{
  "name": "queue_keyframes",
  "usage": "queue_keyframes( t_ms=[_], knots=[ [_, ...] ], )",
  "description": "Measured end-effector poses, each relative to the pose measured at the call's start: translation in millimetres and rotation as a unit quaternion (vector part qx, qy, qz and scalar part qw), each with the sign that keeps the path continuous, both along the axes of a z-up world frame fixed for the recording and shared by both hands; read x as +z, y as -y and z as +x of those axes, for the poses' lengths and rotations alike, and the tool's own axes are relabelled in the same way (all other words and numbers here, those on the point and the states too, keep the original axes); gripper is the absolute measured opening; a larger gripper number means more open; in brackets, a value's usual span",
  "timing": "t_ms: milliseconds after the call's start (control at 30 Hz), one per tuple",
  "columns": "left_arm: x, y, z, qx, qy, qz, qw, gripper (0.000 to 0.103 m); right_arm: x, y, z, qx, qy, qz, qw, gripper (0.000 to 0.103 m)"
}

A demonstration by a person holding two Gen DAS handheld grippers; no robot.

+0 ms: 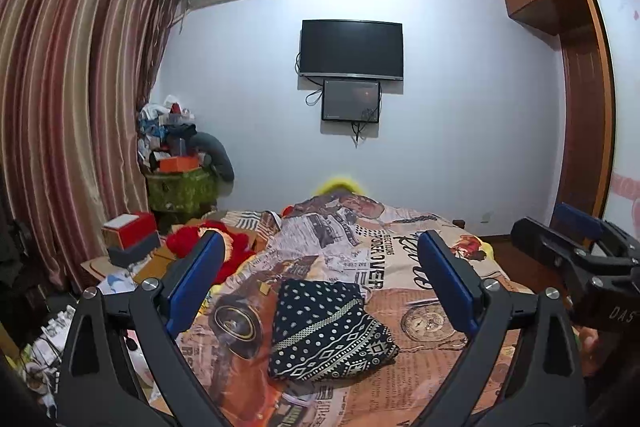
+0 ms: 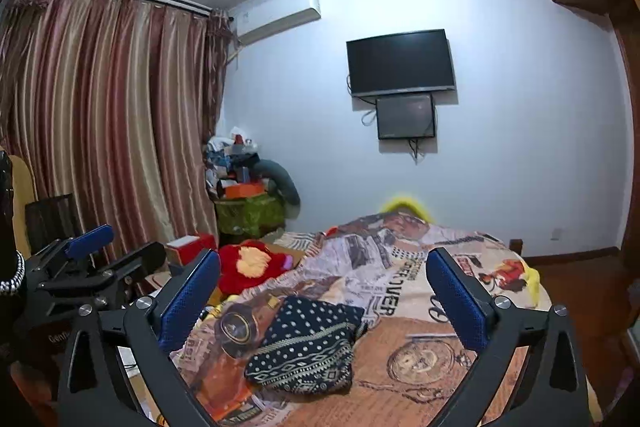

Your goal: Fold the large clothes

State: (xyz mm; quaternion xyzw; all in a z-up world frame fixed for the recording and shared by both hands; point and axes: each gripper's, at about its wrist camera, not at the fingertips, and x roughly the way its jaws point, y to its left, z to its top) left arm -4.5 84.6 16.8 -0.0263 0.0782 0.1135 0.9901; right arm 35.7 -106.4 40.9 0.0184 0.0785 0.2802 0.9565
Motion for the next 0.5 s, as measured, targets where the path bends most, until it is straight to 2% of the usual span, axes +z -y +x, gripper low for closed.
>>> queue_keyframes(
  t_ms=[500],
  knots=[
    [-3.7,0.8,-0.4,0.001,-0.003,-0.004,1.0000,0.098,-4.1,2.1,1.5,-0.001,-0.012,-0.008,1.000,0.103]
  ],
)
